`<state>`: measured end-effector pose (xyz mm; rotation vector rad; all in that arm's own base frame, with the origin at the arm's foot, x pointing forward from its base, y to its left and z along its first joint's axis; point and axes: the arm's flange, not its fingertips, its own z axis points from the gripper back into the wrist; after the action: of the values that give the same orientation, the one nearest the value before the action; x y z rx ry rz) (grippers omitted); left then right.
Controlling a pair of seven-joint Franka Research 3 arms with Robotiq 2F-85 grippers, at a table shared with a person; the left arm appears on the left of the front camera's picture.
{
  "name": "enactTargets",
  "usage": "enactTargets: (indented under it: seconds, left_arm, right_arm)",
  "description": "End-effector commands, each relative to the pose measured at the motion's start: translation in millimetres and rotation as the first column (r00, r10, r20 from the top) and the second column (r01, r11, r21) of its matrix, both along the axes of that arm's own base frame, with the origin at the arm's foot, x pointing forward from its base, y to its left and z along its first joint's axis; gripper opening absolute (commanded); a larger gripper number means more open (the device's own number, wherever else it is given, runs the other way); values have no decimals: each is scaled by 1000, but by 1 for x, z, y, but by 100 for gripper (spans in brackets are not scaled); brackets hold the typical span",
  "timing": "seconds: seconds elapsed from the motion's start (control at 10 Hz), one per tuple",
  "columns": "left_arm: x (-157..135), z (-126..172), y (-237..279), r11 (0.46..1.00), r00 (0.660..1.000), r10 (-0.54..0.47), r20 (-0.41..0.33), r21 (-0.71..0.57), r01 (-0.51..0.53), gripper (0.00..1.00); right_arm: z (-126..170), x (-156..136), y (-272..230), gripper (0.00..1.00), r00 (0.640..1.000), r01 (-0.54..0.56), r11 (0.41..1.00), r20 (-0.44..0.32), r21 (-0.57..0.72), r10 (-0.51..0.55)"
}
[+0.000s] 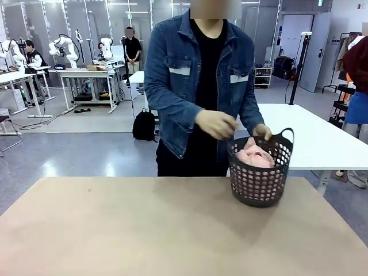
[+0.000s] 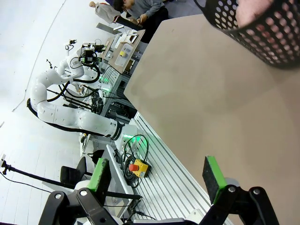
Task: Fold the towel.
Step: Grab the top end of the 100 cm Hotel Towel extended by the human.
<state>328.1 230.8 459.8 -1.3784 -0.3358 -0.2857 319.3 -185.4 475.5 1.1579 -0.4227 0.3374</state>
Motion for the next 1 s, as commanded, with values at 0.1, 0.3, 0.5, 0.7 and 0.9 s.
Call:
enactTargets:
  seconds: [0.1,0.3,0.5,0.7,0.9]
  left_arm:
    - [-3,1,-1,1000,1000,-14,6,-6,14,100]
    - [-3,1,-1,1000,1000,-14,6,-6,14,100]
    - [-3,1,-1,1000,1000,-14,6,-6,14,100]
    - [-3,1,-1,1000,1000,-14,6,-6,14,100]
    - [-3,1,-1,1000,1000,-14,6,-6,14,100]
  right_arm:
    - [0,1,0,100,1000,-5,1000,24,13,5]
    - [0,1,0,100,1000,-5,1000,24,13,5]
    - [0,1,0,100,1000,-5,1000,24,13,5]
    - [0,1,0,100,1000,-5,1000,24,13,5]
    - [0,1,0,100,1000,-5,1000,24,13,5]
